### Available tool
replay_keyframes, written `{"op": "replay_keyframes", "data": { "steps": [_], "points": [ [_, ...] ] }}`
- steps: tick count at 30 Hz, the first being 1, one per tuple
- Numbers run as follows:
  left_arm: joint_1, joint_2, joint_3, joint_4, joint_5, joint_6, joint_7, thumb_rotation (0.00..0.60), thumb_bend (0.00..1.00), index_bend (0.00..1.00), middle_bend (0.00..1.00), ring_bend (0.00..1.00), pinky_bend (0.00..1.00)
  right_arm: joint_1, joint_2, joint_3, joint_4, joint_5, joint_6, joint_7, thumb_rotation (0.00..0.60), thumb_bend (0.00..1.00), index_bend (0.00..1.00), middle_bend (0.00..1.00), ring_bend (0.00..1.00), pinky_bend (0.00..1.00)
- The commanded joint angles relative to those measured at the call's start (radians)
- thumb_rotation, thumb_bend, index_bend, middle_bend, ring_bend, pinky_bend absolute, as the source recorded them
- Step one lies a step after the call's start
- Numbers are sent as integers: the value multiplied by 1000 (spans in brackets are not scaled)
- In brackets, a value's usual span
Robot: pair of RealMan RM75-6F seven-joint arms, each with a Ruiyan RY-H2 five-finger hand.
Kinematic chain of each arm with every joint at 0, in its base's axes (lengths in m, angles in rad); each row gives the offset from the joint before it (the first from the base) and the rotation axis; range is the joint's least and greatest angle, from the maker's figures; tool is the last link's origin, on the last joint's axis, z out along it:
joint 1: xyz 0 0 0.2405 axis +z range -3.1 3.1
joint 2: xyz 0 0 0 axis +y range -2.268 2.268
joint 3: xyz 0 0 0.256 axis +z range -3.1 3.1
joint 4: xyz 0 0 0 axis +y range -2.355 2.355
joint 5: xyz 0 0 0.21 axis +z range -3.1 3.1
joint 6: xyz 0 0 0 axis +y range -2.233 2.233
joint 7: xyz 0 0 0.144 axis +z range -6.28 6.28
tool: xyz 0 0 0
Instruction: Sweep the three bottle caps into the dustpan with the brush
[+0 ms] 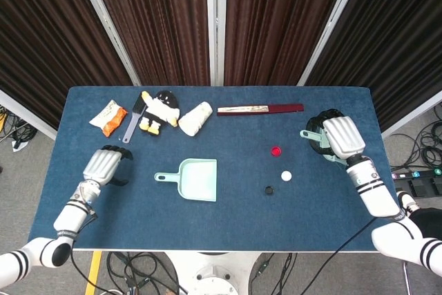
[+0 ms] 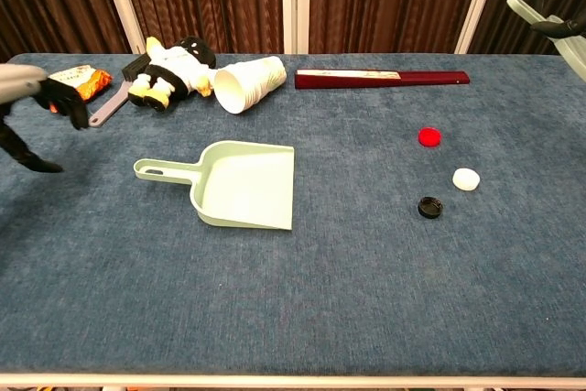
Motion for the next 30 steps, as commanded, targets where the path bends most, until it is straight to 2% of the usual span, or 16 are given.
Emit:
{"op": "replay_keyframes", "data": {
  "steps": [1,12,20,30],
  "points": [
    [-53,-66,6,19,-65,-22,119,600,156,381,339,261,234,-1,1,-1,2,2,2,1,600,425,692,597,288,238],
    [-154,-166,-18,-13,-278,-57,256,600,239,421,363,285,336,-17,-7,-19,20,0,17,11,600,425,692,597,288,238],
    [-180,-168,-7,-94,-335,20,333,600,244,432,387,309,357,-37,-1,-30,30,-3,31,36,600,425,693,597,288,238],
    [-207,-189,9,-72,-384,37,351,600,258,440,400,331,374,-47,2,-33,39,-1,34,53,600,425,693,598,288,238]
  ]
}}
